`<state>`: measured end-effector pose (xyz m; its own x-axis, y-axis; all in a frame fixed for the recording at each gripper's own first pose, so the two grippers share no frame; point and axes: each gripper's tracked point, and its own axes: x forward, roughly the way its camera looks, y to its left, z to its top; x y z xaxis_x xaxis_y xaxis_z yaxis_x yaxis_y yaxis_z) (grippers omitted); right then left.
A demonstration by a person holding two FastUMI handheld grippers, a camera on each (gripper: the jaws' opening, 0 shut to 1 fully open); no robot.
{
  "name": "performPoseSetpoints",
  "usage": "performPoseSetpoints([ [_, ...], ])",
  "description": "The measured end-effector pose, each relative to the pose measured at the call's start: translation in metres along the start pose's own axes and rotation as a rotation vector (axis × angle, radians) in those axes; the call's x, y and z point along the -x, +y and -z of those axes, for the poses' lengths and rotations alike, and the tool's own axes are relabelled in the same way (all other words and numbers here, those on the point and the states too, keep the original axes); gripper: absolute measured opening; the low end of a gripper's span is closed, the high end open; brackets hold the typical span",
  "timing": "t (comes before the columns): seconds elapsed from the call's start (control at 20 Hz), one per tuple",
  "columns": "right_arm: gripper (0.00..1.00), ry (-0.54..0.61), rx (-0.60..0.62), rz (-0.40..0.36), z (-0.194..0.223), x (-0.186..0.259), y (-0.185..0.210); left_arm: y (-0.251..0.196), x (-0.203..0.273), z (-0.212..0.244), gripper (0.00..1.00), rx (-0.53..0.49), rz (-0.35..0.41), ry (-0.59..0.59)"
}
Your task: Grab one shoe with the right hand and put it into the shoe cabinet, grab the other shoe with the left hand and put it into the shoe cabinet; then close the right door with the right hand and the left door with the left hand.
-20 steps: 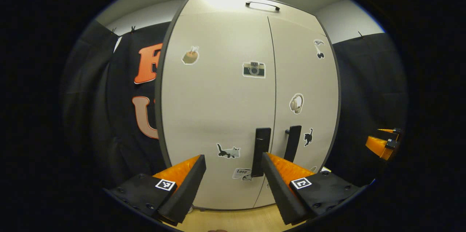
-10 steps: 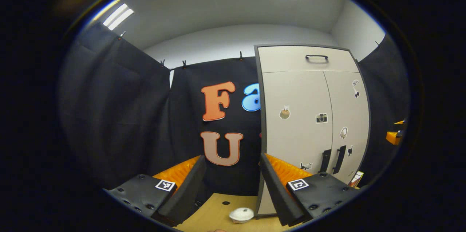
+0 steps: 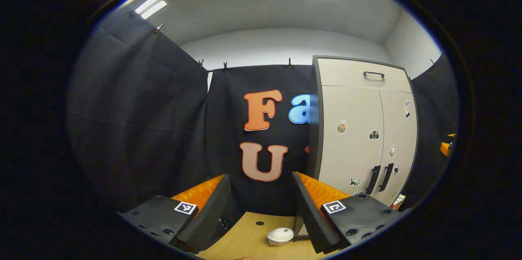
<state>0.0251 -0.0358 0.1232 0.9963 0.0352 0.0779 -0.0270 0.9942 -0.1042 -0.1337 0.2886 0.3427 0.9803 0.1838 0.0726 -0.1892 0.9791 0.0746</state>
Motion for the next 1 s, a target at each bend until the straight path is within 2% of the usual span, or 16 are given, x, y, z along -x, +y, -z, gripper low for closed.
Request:
performPoseSetpoints([
  [0.05,0.92,0.009,0.0,0.001,0.003,0.004,0.003,0.001,0.0,0.003,0.96,0.001,0.01,0.002],
  [0.6,0.92,0.067,-0.002,0.033,0.015,0.032,0.015,-0.004,-0.019,0.011,0.96,0.04,0.115,-0.006],
  [1.0,0.92,0.113,-0.011,-0.013,0.024,0.029,0.036,-0.004,-0.018,0.018,0.96,0.039,0.13,0.008],
])
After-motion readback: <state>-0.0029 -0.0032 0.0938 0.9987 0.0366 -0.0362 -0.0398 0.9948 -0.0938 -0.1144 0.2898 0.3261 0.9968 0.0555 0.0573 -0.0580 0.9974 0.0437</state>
